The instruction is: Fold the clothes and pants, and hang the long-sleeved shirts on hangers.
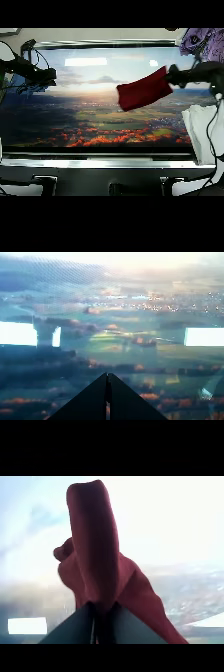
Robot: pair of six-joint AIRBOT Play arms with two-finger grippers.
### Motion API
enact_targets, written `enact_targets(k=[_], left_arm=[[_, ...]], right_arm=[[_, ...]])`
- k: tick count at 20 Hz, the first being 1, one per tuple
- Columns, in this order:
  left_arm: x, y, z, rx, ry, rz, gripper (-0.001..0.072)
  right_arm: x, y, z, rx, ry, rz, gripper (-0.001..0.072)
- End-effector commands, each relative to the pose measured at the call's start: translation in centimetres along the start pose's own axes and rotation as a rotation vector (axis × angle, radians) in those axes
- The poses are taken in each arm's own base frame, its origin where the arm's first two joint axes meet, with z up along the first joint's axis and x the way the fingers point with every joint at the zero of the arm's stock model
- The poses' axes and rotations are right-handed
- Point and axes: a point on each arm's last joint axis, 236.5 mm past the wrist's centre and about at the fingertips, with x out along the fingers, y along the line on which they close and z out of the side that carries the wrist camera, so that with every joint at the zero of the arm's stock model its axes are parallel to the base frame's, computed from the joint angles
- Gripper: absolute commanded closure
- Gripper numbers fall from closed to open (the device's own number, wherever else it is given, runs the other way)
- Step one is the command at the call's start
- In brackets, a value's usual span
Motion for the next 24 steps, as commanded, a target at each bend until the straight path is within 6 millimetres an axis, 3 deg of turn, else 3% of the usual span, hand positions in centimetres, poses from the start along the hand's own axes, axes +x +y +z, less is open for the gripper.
enact_targets(k=[1, 6, 11, 16, 24], left_arm=[[0.0, 0.1, 0.0, -0.001, 0.000, 0.000, 0.0684], [0.0, 0.0, 0.0, -0.001, 0.000, 0.000, 0.0684], [0.1, 0.1, -0.3, -0.001, 0.014, 0.003, 0.0684], [0.1, 0.2, -0.8, -0.001, 0.035, 0.006, 0.0683], [0.1, -0.1, -0.9, 0.006, 0.037, 0.004, 0.0683]], right_arm=[[-5.2, -3.0, 5.4, 0.089, -0.147, -0.089, 0.0685], [-11.2, -7.3, 9.3, 0.232, -0.278, -0.147, 0.0685], [-15.8, -11.2, 9.9, 0.385, -0.356, -0.236, 0.0685], [-21.2, -13.2, 9.4, 0.474, -0.459, -0.389, 0.0685], [-27.1, -14.1, 6.2, 0.566, -0.514, -0.585, 0.0685]])
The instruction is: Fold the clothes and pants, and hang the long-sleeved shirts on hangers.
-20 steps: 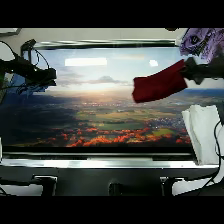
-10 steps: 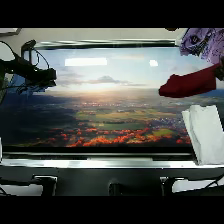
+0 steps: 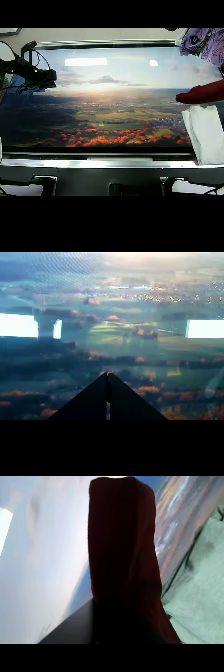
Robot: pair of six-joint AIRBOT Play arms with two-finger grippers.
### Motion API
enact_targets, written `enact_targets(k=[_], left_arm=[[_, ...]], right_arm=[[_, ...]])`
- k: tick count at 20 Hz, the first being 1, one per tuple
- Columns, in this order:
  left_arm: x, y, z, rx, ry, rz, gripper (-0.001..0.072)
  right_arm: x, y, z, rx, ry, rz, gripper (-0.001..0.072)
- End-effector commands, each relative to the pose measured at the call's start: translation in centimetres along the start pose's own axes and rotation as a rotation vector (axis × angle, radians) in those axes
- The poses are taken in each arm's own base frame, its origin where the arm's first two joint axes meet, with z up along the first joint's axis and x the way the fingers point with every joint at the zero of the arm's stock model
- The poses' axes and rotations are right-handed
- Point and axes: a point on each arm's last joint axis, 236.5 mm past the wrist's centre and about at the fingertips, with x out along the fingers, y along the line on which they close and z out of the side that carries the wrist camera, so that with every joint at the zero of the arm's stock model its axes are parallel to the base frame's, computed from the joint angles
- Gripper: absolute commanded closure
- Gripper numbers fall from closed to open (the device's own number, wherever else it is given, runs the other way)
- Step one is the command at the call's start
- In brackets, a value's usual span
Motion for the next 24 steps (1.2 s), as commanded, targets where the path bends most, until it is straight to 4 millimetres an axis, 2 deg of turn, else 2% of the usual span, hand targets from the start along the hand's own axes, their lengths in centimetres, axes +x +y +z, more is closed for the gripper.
enact_targets(k=[1, 4, 7, 13, 15, 18, 22, 24], left_arm=[[0.0, -0.2, -0.1, 0.005, 0.002, 0.000, 0.0683], [0.1, -0.1, -0.1, 0.004, 0.002, 0.000, 0.0683], [0.1, -0.1, -0.1, 0.005, 0.002, 0.000, 0.0683], [0.0, -0.2, -0.1, 0.004, 0.002, 0.000, 0.0683], [0.0, -0.2, -0.1, 0.004, 0.002, 0.000, 0.0683], [0.1, -0.1, -0.1, 0.004, 0.002, 0.000, 0.0683], [0.1, -0.1, -0.1, 0.004, 0.004, 0.000, 0.0683], [0.1, -0.1, 0.0, 0.004, 0.003, 0.000, 0.0683]], right_arm=[[-2.5, -2.8, 0.6, 0.021, -0.048, -0.119, 0.0685], [-4.1, -3.8, -0.4, 0.020, -0.022, -0.162, 0.0685], [-5.2, -6.0, -1.7, 0.008, 0.028, -0.258, 0.0685], [-5.2, -10.6, -4.6, -0.140, 0.179, -0.432, 0.0685], [-5.0, -12.8, -5.5, -0.165, 0.199, -0.494, 0.0683], [-4.9, -17.1, -7.2, -0.195, 0.196, -0.597, 0.0683], [-4.5, -22.1, -10.2, -0.187, 0.193, -0.696, 0.0682], [-4.2, -23.7, -11.0, -0.192, 0.190, -0.732, 0.0683]])
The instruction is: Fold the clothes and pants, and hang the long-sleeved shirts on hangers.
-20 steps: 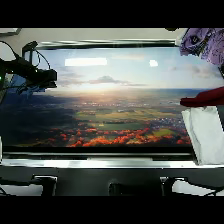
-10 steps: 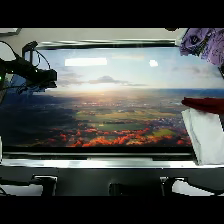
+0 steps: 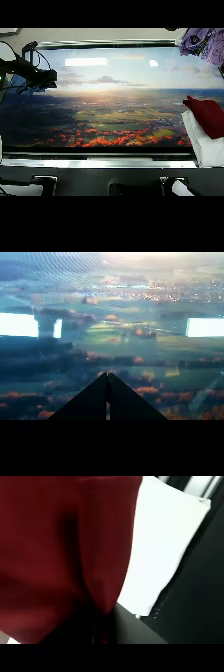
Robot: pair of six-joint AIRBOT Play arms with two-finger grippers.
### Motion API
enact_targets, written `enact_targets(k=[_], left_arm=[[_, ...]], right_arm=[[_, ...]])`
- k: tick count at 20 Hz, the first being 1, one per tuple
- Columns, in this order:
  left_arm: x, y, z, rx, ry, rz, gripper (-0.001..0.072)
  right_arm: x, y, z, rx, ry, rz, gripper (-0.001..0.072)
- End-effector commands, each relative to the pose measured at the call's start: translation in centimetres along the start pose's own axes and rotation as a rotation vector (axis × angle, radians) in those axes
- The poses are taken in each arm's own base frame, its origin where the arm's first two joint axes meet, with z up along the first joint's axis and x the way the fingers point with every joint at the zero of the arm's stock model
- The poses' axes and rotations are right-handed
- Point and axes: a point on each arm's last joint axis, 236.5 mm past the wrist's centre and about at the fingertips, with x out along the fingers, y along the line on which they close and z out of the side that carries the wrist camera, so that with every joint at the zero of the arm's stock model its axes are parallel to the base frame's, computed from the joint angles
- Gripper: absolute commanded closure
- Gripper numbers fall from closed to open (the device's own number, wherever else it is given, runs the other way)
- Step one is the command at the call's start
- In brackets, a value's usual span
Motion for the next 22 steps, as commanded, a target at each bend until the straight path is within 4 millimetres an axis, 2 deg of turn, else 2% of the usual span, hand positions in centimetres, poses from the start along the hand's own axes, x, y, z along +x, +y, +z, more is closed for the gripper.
enact_targets(k=[1, 3, 8, 16, 22], left_arm=[[0.0, 0.0, 0.0, 0.001, 0.000, 0.000, 0.0683], [0.0, 0.0, 0.0, 0.001, 0.000, 0.000, 0.0683], [0.0, 0.0, 0.0, 0.001, 0.000, 0.000, 0.0683], [0.0, 0.0, 0.0, 0.001, 0.000, 0.000, 0.0683], [0.0, 0.0, 0.0, 0.001, 0.000, 0.000, 0.0683]], right_arm=[[2.8, -2.4, -1.6, 0.009, -0.013, -0.090, 0.0683], [3.7, -3.6, -1.8, 0.015, -0.018, -0.146, 0.0683], [4.5, -4.5, -1.7, 0.003, -0.035, -0.193, 0.0682], [6.0, -6.1, -3.8, -0.024, 0.032, -0.270, 0.0681], [5.9, -7.5, -3.5, -0.041, 0.016, -0.333, 0.0677]])
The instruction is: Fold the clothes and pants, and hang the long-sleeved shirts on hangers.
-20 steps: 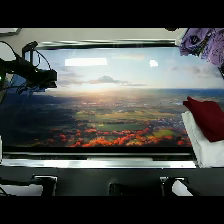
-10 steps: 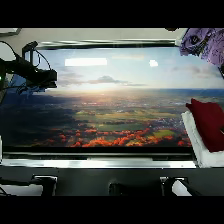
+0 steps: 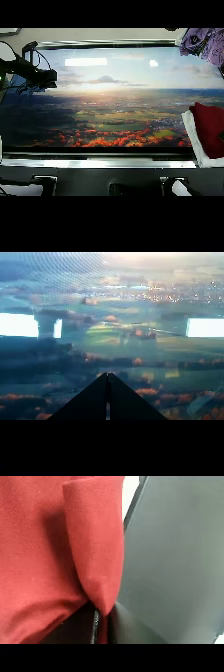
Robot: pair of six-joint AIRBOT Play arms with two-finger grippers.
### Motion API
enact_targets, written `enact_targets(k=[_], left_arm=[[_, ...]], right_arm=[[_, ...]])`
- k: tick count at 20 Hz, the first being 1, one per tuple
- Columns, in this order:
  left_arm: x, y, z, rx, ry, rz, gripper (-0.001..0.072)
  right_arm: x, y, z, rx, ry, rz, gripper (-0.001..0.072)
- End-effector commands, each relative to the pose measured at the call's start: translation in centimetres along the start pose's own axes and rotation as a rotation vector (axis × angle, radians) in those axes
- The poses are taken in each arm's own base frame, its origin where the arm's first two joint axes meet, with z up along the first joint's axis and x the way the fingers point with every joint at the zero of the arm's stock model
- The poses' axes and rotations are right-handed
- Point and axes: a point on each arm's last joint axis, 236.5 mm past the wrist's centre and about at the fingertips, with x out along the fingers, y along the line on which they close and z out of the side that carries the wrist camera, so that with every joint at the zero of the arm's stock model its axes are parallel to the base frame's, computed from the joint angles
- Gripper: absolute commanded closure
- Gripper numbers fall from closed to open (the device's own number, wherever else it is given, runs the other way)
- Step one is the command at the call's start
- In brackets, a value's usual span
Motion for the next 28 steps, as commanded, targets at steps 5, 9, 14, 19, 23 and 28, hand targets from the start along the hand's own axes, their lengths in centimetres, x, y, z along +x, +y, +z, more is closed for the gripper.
enact_targets(k=[5, 9, 14, 19, 23, 28], left_arm=[[0.0, 0.0, 0.0, 0.001, 0.000, 0.000, 0.0683], [0.0, 0.0, 0.0, 0.000, 0.000, 0.000, 0.0683], [-0.4, 1.0, 0.2, 0.029, -0.011, 0.017, 0.0684], [-0.3, 2.7, -0.4, 0.079, -0.035, 0.056, 0.0685], [0.2, 4.0, -4.3, 0.090, -0.116, 0.079, 0.0685], [-1.5, 5.7, -6.9, 0.109, -0.174, 0.143, 0.0683]], right_arm=[[0.0, -2.1, 0.6, -0.023, -0.026, -0.088, 0.0356], [-1.3, 1.3, 2.7, -0.064, -0.109, 0.078, 0.0297], [-12.0, 16.2, 3.3, -0.244, -0.283, 0.778, 0.0633], [-20.9, 26.2, -8.0, -0.772, -0.459, 0.951, 0.0682], [-25.1, 29.3, -18.6, -1.060, -0.511, 1.044, 0.0683], [-26.6, 29.6, -23.6, -1.194, -0.542, 1.074, 0.0682]])
